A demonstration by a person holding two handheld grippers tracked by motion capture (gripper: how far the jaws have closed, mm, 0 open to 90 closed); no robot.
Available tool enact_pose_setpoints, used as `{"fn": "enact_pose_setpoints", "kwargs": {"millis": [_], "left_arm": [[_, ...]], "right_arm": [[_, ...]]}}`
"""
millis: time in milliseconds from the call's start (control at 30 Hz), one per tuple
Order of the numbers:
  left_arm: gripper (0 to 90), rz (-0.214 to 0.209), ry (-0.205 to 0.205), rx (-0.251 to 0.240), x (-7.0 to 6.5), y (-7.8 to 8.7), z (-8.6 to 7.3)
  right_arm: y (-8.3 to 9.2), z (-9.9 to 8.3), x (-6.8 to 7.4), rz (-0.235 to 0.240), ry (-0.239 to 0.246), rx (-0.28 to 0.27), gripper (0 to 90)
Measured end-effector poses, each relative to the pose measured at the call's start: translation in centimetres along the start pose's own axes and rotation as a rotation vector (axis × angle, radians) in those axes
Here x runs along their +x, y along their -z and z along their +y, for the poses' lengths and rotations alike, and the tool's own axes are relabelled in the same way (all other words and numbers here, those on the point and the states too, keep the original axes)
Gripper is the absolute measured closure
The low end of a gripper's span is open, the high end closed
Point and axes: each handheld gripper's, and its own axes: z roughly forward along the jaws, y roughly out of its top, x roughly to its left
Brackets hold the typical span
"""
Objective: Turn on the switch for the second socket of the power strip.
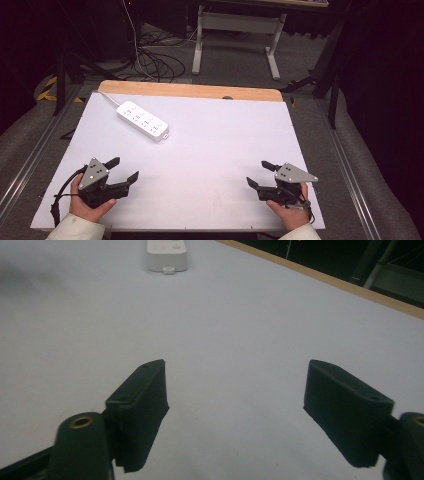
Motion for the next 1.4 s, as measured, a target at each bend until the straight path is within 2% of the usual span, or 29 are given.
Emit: {"fn": "enact_pose_setpoints", "kwargs": {"millis": [133,333,533,600,800,867,1133,1400], "left_arm": [[22.9,0.001,0.001,-0.005,-0.3,0.1,0.0],[23.0,0.009,-0.002,0.001,-0.2,0.1,0.1],[23.5,0.031,-0.032,0.007,-0.3,0.2,0.2],[23.4,0.031,-0.031,0.007,-0.2,0.2,0.2],[22.6,0.009,0.041,0.005,0.1,0.4,0.4],[22.5,0.005,0.046,0.008,0.3,0.5,0.5],[23.0,0.038,0.019,0.022,0.4,0.6,1.5],[23.8,0.026,0.027,0.046,0.7,0.2,2.5]], "right_arm": [[-0.1,-0.2,0.0,-0.003,-0.004,0.018,28.9],[-0.2,-0.2,-0.1,-0.001,0.000,0.011,29.7],[-0.2,-0.2,0.0,0.006,0.002,0.008,30.7],[-0.2,-0.2,0.0,0.005,0.000,0.008,30.7],[-0.2,-0.2,0.0,0.006,0.003,0.013,30.7],[-0.3,-0.2,0.0,0.006,0.000,0.013,30.8],[-0.4,-0.2,0.0,0.011,-0.009,0.016,31.1],[-0.4,-0.3,0.0,0.011,-0.008,0.021,31.5]]}}
